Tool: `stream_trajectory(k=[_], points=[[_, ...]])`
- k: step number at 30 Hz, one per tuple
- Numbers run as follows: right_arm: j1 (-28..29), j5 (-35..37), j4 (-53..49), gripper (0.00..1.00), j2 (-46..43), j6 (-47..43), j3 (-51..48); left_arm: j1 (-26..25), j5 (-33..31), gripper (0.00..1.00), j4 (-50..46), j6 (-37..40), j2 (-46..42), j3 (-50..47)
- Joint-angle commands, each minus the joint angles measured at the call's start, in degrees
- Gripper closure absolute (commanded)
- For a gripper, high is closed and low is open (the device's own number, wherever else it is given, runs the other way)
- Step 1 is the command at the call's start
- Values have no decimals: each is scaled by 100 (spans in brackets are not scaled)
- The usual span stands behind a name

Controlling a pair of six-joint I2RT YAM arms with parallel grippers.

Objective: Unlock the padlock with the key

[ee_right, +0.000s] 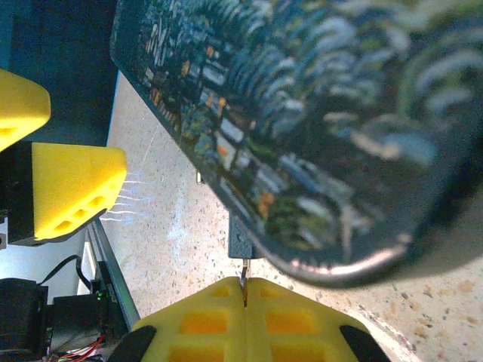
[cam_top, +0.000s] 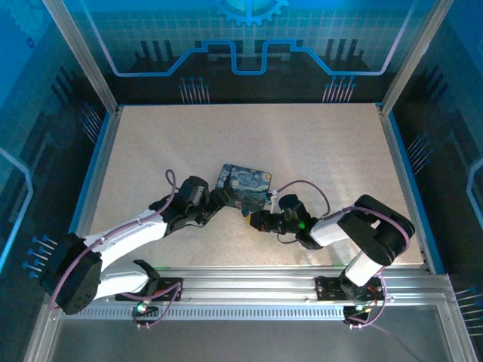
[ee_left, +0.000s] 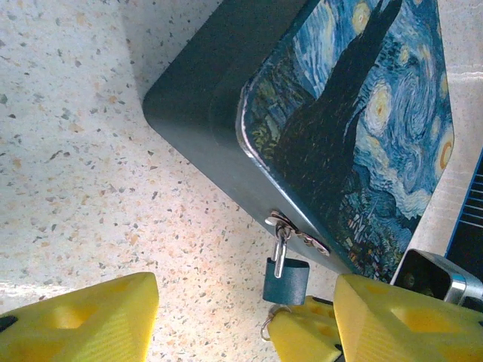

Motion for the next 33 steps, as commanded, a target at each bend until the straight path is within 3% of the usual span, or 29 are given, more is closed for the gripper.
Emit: stream_trajectory(k=[1, 10, 20, 26, 33], points=[[-74, -25, -237, 91, 40, -9, -48, 43, -61, 35, -63, 208, -131, -58], [-88, 129, -887, 72, -312, -283, 21, 269, 192, 29, 113, 518, -321, -157], [-86, 250, -1345, 56, -937, -920, 31, 1111, 969, 14, -41, 1631, -272, 87], [-82, 491, -1398, 42, -1255, -1133, -17, 1654, 1530, 12, 3, 2158, 365, 489], [-88, 578, -1570, 28, -1518, -1464, 87, 1726, 1985, 12, 240, 2492, 1447, 1048]])
